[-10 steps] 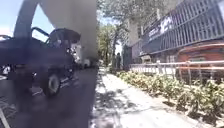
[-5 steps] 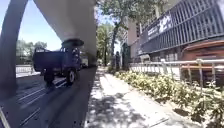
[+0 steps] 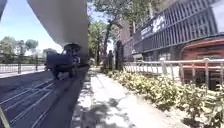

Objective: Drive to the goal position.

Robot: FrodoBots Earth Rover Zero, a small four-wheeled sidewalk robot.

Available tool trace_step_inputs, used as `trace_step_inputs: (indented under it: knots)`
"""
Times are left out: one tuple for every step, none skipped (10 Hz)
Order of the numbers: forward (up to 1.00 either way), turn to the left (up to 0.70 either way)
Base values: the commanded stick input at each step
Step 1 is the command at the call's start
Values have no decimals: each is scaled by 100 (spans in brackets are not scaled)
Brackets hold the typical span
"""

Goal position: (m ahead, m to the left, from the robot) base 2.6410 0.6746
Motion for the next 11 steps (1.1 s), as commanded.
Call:
trace_step_inputs:
  knots:
    - [70, 0]
    - [70, 0]
    - [70, 0]
    - [70, 0]
    - [70, 10]
    - [70, 14]
    - [68, 13]
    - [46, 0]
    - [45, 0]
    - [45, 0]
    - [45, 0]
